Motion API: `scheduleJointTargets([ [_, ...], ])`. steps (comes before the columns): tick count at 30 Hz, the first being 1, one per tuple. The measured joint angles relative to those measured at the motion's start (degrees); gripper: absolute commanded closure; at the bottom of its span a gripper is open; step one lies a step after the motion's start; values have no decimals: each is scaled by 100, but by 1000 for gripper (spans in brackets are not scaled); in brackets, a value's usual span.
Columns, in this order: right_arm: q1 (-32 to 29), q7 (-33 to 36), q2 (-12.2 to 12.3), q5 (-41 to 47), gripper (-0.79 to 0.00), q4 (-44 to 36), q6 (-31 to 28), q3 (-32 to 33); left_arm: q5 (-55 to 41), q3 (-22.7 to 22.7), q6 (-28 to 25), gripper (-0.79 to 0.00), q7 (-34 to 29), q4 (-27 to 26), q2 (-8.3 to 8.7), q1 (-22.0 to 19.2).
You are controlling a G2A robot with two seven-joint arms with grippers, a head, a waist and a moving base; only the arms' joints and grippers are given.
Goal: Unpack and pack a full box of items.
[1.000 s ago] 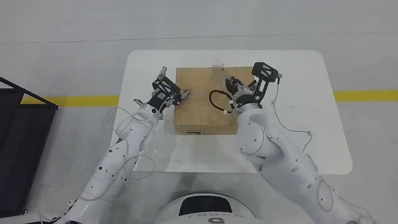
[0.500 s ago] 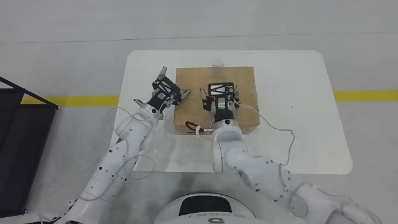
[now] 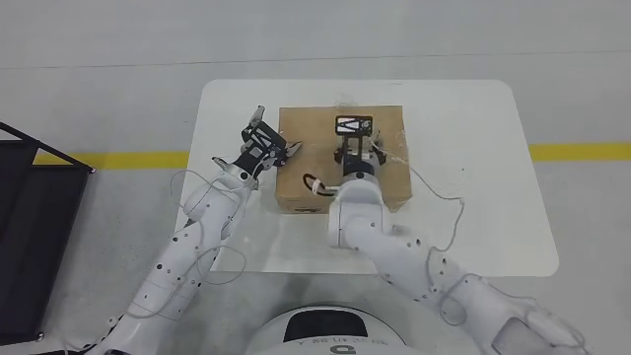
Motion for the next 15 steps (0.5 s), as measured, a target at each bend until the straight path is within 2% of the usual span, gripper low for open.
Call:
scheduleJointTargets([
  [6, -657, -50, 29, -118, -326, -403, 0, 776, 0, 0, 0, -785, 0, 0, 0, 0],
  [11, -1221, -358, 54, 72, -317, -781, -13, 1346, 0, 0, 0, -785, 0, 0, 0, 0],
  [14, -1492, -641, 58, 320, -231, -953, -118, 1606, 0, 0, 0, -785, 0, 0, 0, 0],
  [15, -1563, -730, 56, 416, -148, -994, -162, 1678, 0, 0, 0, -785, 0, 0, 0, 0],
])
